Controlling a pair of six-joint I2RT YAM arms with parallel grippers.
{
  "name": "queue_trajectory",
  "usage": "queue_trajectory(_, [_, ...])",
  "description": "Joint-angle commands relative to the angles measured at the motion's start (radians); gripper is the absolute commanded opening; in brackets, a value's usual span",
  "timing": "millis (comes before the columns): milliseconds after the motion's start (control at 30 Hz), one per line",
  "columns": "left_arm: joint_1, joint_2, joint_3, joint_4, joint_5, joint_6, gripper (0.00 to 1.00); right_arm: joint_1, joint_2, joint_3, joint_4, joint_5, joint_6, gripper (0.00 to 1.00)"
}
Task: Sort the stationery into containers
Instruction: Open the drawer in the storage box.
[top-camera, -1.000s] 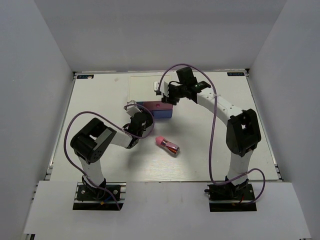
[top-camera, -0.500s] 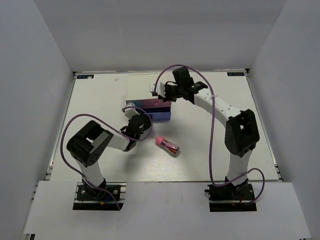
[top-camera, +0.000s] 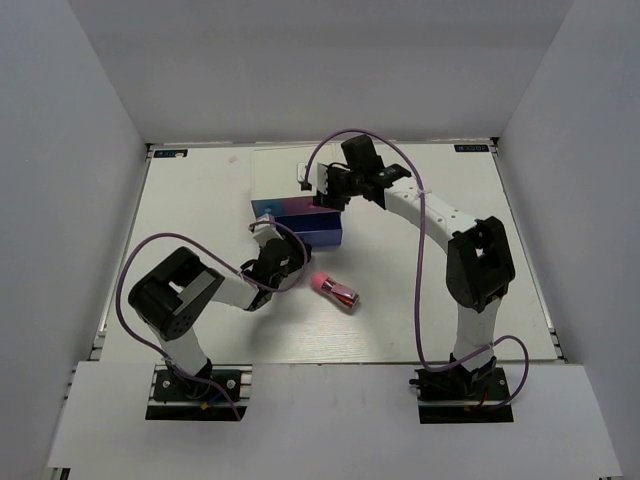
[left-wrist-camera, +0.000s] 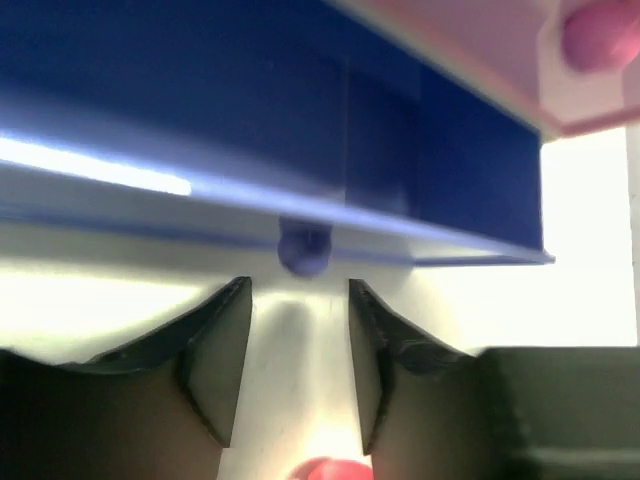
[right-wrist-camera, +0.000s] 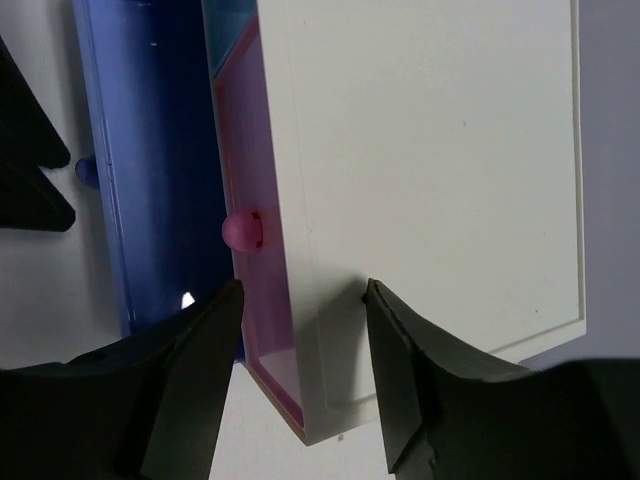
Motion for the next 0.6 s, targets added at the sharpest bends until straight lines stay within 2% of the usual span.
queue_trajectory(0, [-0.013,-0.036,0.021,-0.059,0.017,0.014,0.57,-0.001,-0.001,-0.01,0.001,-0.009,0.012,0.59])
queue_trajectory(33, [-0.013,-0.036,0.021,-0.073,0.017,0.014,0.6,-0.001,-0.011,-0.016,0.004,-0.018,0.012,0.63])
queue_trajectory(133, [-0.013,-0.062,0.021,-0.087,0.007,0.014,0.69,-0.001,-0.034,-0.028,0.011,-0.037,0.022,0.67])
queue_trajectory(200, [-0.013,-0.092,-0.002,-0.097,-0.004,0.005,0.75,-0.001,-0.051,-0.033,0.021,-0.046,0.032,0.75])
queue_trajectory(367, [-0.013,-0.216,-0.048,-0.119,-0.015,0.005,0.76,-0.007,-0.11,-0.079,0.044,-0.054,0.062,0.82])
queue_trajectory(567, [-0.013,-0.389,-0.088,-0.243,0.008,0.034,0.76,-0.011,-0.237,-0.189,0.067,-0.022,0.062,0.83])
